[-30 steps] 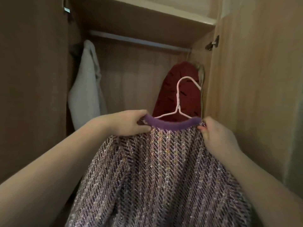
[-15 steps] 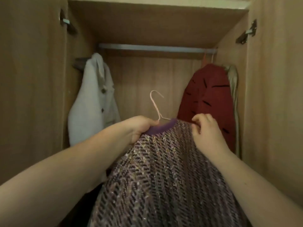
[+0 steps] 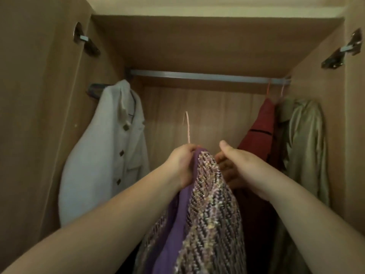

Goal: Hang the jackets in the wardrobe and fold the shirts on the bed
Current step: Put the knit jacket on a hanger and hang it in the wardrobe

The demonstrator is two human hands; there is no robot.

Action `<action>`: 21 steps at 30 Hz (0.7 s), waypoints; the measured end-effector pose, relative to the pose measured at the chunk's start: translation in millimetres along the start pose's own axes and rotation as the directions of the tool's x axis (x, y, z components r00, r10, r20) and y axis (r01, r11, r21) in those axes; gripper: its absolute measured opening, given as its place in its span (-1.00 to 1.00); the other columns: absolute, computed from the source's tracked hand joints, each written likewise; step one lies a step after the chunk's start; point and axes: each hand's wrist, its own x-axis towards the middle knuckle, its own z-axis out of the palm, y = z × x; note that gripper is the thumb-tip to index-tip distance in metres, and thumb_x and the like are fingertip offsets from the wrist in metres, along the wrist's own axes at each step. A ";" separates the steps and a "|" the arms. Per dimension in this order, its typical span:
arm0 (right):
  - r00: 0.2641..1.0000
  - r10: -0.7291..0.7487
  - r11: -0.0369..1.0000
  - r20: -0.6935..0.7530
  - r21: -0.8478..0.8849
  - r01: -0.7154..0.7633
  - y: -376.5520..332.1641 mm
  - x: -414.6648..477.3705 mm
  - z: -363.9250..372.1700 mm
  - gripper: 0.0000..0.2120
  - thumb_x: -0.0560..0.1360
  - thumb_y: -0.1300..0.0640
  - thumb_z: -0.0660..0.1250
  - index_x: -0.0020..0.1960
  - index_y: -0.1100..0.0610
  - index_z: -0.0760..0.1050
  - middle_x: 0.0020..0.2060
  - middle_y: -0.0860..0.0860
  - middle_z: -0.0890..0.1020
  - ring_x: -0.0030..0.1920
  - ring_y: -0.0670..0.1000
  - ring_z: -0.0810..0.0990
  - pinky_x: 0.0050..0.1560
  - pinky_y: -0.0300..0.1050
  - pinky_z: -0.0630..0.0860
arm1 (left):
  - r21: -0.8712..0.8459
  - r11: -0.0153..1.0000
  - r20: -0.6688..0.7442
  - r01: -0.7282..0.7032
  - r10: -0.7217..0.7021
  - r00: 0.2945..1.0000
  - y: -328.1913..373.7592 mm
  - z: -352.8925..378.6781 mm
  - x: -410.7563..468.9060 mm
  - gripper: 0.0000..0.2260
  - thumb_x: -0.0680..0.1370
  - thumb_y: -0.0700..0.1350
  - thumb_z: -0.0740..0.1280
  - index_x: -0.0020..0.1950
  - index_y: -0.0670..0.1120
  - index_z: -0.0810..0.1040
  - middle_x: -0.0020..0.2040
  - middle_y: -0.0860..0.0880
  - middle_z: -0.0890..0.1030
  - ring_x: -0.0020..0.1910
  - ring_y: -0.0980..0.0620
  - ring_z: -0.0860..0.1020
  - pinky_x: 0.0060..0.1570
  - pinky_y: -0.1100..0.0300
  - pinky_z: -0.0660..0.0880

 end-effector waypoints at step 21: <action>0.841 -0.503 -0.274 -0.198 -0.887 -0.373 52.4 141.7 -57.0 -0.84 0.62 0.00 0.09 0.16 0.01 0.28 -0.06 -0.03 0.55 -0.12 0.07 0.66 -0.36 -0.06 0.30 | 0.700 -0.329 0.676 -0.634 0.592 0.439 -27.7 -62.4 227.3 -0.55 0.48 0.03 0.15 0.35 0.01 0.45 0.24 -0.02 0.51 0.18 -0.09 0.47 0.18 -0.03 0.46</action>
